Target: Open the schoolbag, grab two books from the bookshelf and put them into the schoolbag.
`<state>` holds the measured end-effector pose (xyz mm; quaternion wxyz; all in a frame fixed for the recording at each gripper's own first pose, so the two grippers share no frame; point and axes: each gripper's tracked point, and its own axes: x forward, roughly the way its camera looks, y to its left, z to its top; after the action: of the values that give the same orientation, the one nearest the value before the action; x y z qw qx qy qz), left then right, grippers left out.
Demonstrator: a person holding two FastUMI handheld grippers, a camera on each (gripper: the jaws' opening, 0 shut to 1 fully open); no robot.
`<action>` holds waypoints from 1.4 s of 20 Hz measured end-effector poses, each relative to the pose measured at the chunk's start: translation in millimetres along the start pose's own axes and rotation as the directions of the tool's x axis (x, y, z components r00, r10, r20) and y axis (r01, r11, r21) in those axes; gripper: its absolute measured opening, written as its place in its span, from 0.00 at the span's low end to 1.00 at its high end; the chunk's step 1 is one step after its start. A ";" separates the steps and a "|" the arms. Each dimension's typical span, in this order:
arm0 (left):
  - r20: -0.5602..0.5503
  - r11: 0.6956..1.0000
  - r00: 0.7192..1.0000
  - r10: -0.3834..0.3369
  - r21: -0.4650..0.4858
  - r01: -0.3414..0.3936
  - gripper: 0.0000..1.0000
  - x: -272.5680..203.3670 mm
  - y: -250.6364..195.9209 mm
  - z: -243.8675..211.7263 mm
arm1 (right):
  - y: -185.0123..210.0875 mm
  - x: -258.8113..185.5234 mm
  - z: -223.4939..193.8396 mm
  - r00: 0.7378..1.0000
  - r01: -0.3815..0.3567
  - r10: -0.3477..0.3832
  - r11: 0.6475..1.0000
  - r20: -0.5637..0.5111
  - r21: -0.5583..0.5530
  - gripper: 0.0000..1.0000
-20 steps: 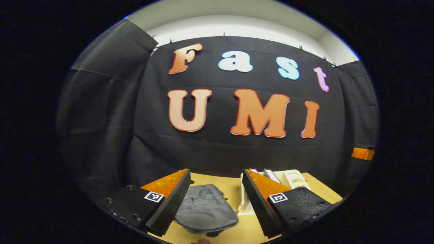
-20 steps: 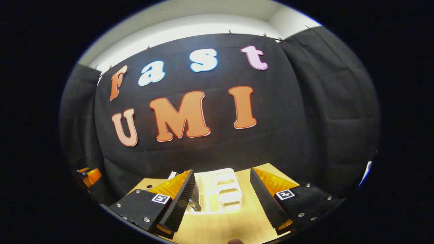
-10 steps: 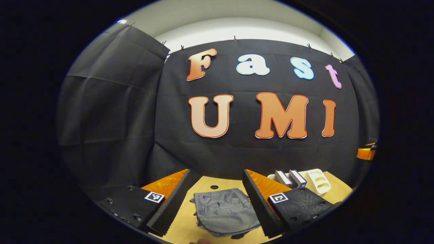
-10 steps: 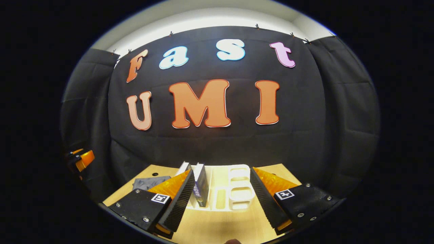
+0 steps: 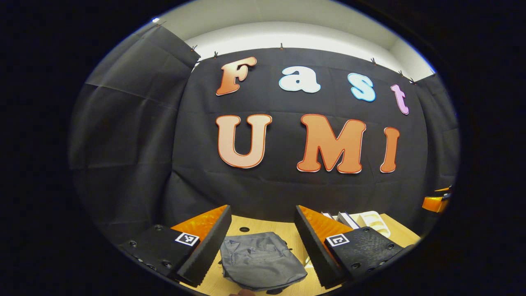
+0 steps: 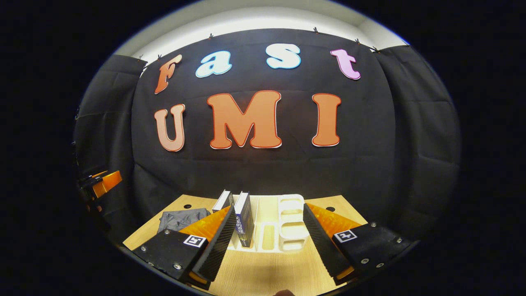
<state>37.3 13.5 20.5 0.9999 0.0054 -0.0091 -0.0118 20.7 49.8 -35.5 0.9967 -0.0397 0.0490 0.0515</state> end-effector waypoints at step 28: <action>-0.345 0.842 0.938 0.023 0.513 0.167 0.96 10.3 39.2 -172.5 | -16.7 7.6 -87.5 0.975 0.045 -0.052 0.998 -0.217 -0.034 0.97</action>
<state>51.6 54.3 -151.4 0.9437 0.2862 0.1596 -0.0458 21.8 26.7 -121.8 0.9856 -0.0604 0.1564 0.0231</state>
